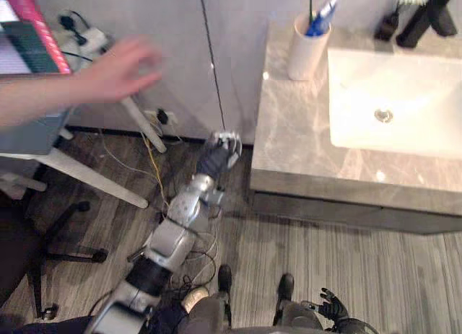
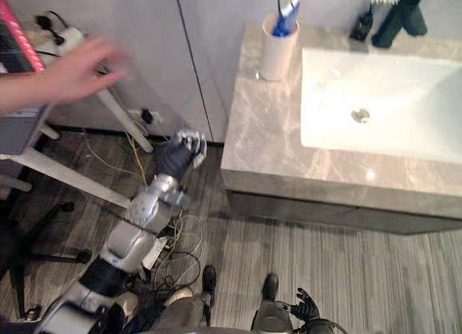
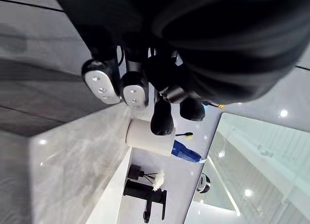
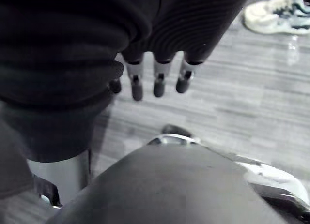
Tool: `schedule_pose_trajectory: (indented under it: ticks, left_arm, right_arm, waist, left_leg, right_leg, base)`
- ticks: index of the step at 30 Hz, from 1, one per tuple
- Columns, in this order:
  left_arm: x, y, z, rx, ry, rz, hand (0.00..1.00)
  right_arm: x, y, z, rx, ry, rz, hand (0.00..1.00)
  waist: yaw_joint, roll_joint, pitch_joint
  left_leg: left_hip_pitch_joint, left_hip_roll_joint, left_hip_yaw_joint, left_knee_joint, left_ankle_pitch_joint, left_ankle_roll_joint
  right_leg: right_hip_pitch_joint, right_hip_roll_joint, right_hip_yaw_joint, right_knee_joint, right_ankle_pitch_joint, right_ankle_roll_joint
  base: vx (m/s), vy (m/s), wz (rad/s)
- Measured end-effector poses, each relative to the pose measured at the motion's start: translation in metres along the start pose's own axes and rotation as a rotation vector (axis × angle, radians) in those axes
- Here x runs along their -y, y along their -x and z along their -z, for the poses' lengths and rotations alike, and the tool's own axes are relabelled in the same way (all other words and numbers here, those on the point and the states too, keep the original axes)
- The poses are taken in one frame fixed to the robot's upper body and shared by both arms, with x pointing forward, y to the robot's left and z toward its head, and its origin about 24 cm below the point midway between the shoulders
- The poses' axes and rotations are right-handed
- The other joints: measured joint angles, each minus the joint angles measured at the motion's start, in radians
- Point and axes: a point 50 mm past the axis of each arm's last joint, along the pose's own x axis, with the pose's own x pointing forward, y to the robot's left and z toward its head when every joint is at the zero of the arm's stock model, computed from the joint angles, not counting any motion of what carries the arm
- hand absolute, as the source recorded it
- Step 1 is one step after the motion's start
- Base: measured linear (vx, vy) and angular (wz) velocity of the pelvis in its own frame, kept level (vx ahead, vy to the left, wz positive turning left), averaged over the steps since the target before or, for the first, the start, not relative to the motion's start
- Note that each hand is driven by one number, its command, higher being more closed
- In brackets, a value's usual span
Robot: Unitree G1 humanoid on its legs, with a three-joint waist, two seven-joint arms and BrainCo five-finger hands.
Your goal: Organize washtable
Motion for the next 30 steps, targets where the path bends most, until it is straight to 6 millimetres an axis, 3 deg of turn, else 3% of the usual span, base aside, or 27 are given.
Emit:
schedule_pose_trajectory:
  ticks: [3, 9, 19, 30]
  left_arm:
    - [0.006, 0.022, 0.019, -0.071, 0.064, -0.014, 1.00]
    - [0.016, 0.041, 0.041, -0.182, 0.117, 0.021, 1.00]
    - [0.022, 0.042, 0.045, -0.210, 0.114, 0.056, 1.00]
    - [0.027, 0.038, 0.047, -0.210, 0.089, 0.067, 1.00]
  right_arm:
    - [0.000, 0.003, 0.011, -0.038, 0.001, 0.000, 0.00]
    - [-0.002, 0.005, 0.024, -0.091, 0.006, -0.005, 0.00]
    - [-0.012, 0.006, 0.032, -0.134, -0.009, -0.023, 0.00]
    - [-0.012, 0.007, 0.035, -0.144, -0.065, 0.000, 0.00]
  waist:
    - [0.017, 0.003, -0.052]
    - [0.018, 0.001, -0.119]
    - [0.018, -0.038, -0.160]
    - [0.016, -0.041, -0.168]
  left_leg:
    - [0.020, 0.000, -0.035, -0.007, -0.002, -0.004]
    - [0.037, 0.001, -0.087, -0.028, 0.020, -0.016]
    - [0.046, 0.001, -0.136, -0.060, 0.047, -0.017]
    - [0.071, 0.005, -0.118, -0.080, 0.047, -0.017]
  right_leg:
    - [0.021, -0.001, -0.039, 0.019, -0.024, -0.001]
    - [0.053, 0.006, -0.089, 0.018, -0.036, 0.002]
    - [0.074, 0.014, -0.136, 0.010, -0.037, 0.011]
    - [0.088, 0.017, -0.125, -0.006, -0.038, 0.011]
  base:
    - [-0.05, -0.003, 0.31]
    - [-0.03, -0.014, 0.26]
    - [0.01, -0.006, 0.14]
    - [0.01, 0.002, -0.04]
